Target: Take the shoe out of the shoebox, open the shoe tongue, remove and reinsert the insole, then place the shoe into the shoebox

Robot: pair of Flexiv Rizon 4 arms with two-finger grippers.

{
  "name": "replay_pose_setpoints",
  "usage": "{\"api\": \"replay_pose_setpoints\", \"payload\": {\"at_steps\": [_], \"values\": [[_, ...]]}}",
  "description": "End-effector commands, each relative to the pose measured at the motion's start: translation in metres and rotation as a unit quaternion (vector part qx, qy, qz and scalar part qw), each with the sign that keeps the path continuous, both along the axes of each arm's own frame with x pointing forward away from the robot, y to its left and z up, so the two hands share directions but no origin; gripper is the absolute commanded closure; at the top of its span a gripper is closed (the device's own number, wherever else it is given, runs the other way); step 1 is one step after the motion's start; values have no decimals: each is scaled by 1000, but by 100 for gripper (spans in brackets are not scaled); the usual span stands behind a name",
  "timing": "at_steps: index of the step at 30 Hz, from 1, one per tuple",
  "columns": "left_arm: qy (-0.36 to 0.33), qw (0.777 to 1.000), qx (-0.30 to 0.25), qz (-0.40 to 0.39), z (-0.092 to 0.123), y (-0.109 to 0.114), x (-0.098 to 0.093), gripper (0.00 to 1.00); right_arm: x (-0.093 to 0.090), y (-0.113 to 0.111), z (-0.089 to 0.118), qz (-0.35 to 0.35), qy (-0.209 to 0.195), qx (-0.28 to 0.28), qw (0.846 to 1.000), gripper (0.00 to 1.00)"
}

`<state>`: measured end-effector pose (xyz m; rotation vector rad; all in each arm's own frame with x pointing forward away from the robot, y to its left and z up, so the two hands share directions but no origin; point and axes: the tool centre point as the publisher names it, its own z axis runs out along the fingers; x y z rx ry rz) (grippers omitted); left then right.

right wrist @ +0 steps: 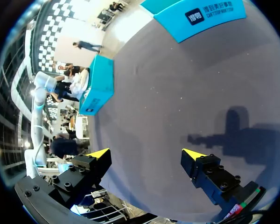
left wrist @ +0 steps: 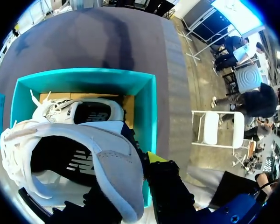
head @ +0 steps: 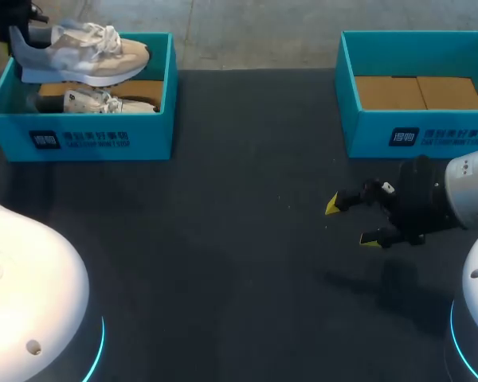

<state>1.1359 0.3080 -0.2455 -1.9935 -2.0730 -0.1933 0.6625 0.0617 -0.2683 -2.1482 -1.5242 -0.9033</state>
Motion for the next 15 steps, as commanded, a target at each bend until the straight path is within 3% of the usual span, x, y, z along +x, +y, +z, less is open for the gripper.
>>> {"api": "replay_pose_setpoints", "payload": {"at_steps": [1, 15], "values": [[-6, 1000, -4, -3, 12, 1, -1, 100, -1, 1, 1, -2, 0, -2, 1000, 0], [-32, 999, -10, -8, 35, -7, 9, 100, -1, 1, 1, -2, 0, -2, 1000, 0]]}}
